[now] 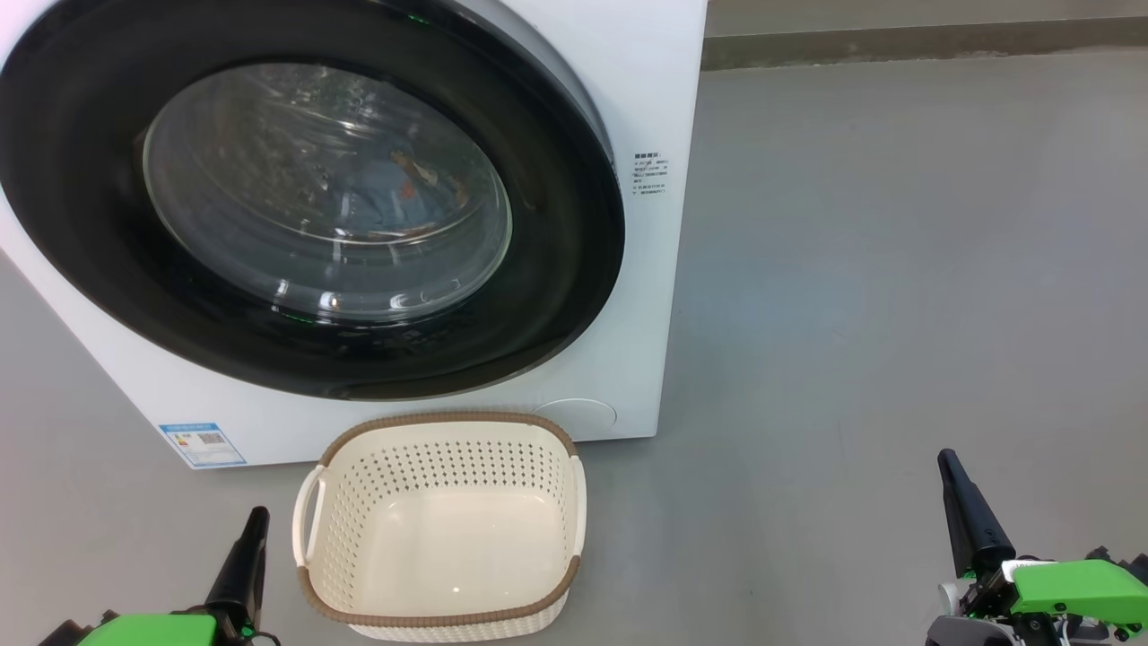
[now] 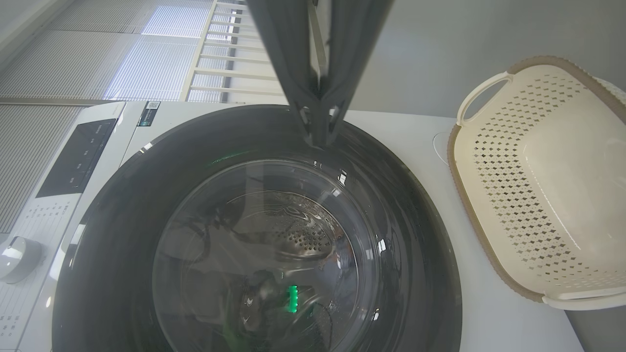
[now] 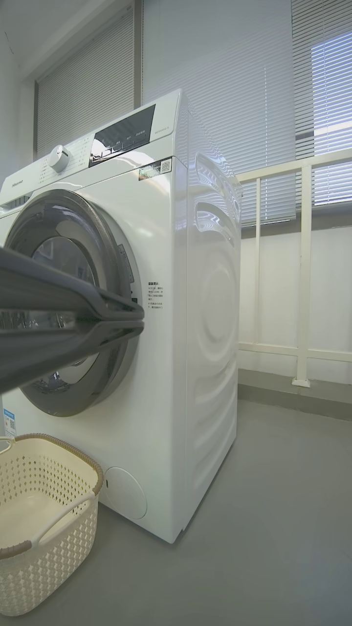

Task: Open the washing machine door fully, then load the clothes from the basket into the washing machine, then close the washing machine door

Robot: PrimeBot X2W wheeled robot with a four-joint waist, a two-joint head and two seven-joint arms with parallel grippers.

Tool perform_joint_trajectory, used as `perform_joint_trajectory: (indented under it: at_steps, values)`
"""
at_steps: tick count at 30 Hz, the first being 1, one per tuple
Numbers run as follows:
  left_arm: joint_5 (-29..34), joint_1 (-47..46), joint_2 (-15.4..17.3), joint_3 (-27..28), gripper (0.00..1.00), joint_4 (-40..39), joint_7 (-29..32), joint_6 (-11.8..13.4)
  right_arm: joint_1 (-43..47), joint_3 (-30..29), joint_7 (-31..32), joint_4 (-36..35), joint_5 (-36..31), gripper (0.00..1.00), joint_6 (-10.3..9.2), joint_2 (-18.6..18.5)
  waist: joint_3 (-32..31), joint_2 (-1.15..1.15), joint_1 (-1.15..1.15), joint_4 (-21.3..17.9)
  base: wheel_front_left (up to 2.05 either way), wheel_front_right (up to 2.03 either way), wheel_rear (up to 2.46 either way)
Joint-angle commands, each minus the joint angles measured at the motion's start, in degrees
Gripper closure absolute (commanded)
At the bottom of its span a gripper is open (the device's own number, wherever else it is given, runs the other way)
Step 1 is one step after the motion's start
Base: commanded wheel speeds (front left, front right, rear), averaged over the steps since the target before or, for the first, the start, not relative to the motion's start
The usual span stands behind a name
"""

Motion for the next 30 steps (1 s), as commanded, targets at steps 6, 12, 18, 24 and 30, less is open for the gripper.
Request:
perform_joint_trajectory:
  at_steps: [6,12,18,24,30]
  values:
    - [-0.36,-2.39,0.71,2.01,1.00,-1.65,0.37,-0.17,-1.66,1.26,0.49,-1.44,-0.15,1.00,0.09,-0.10,0.00,0.00,0.00,0.00,0.00,0.00,0.00]
    - [-0.35,-2.39,0.71,2.02,1.00,-1.65,0.37,-0.17,-1.66,1.25,0.50,-1.44,-0.15,1.00,0.09,-0.10,0.00,0.00,0.00,0.00,0.00,0.00,0.00]
    - [-0.35,-2.39,0.71,2.02,1.00,-1.65,0.38,-0.17,-1.66,1.25,0.50,-1.44,-0.16,1.00,0.09,-0.09,0.00,0.00,0.00,0.00,0.00,0.00,0.00]
    - [-0.35,-2.39,0.71,2.02,1.00,-1.65,0.38,-0.17,-1.66,1.24,0.51,-1.44,-0.17,1.00,0.09,-0.09,0.00,0.00,0.00,0.00,0.00,0.00,0.00]
    - [-0.35,-2.39,0.71,2.03,1.00,-1.65,0.38,-0.17,-1.66,1.23,0.51,-1.44,-0.17,1.00,0.09,-0.08,0.00,0.00,0.00,0.00,0.00,0.00,0.00]
